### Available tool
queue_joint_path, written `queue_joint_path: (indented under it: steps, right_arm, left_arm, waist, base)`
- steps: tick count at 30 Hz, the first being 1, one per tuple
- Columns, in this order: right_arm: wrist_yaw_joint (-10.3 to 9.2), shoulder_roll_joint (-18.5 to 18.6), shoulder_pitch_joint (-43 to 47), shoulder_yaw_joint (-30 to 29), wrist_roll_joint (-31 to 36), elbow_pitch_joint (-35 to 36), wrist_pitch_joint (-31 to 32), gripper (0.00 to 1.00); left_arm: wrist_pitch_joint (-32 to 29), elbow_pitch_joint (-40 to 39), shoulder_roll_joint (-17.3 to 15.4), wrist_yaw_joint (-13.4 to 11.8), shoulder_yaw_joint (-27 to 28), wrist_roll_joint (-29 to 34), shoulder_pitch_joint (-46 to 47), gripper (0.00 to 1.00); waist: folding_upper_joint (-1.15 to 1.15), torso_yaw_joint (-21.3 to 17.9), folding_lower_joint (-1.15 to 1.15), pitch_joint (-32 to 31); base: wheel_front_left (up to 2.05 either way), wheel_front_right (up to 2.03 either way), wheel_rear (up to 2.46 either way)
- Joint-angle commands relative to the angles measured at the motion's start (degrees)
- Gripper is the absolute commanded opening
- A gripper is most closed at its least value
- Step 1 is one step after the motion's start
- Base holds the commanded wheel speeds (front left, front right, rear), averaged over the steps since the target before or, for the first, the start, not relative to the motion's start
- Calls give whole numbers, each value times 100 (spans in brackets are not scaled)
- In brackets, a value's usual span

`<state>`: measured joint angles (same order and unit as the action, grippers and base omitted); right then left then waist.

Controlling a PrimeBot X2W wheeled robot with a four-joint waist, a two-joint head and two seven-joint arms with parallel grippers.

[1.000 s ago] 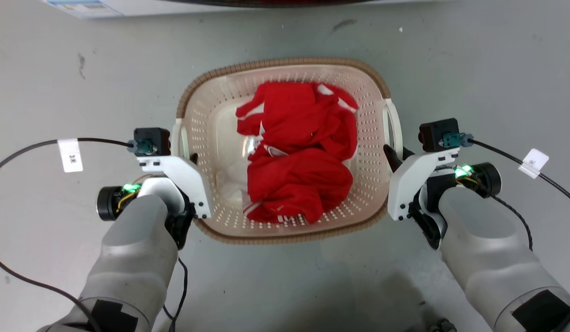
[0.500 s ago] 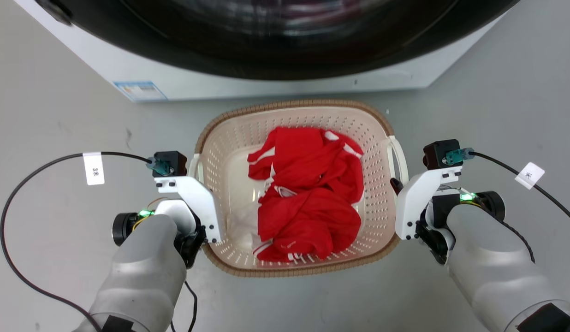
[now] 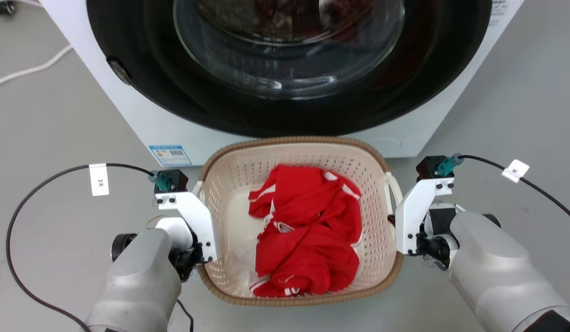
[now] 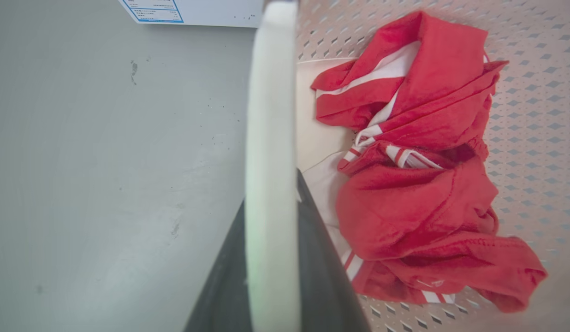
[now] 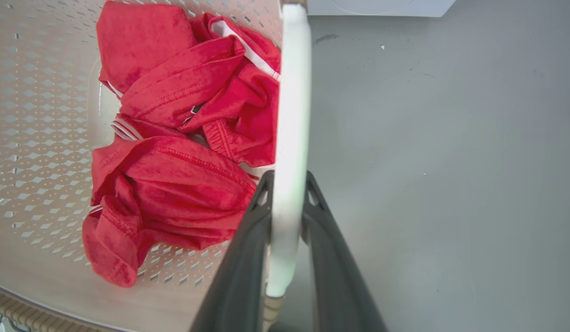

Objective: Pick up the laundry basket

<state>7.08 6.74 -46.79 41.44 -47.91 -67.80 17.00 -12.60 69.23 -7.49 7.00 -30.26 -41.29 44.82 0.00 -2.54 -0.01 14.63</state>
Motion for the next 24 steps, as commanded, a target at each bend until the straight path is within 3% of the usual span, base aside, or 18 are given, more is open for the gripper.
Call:
queue_joint_path:
  steps: [1,9,24]
  right_arm:
    - [74,-83,91,65,-84,75,171,0]
    - [69,-57,247,146,-390,1,807,0]
    - [49,-100,566,246,-644,-249,1375,0]
  left_arm:
    - [-115,-96,96,84,-67,-93,-34,0]
    - [-632,-78,-31,81,-253,-428,-255,0]
    - [-1251,-76,-62,78,-565,-804,-704,0]
  waist:
    - [0,25,1,-265]
    - [0,8,1,-747]
    - [0,29,1,-1315]
  base:
    - [0,0,0]
    - [0,0,0]
    - [0,0,0]
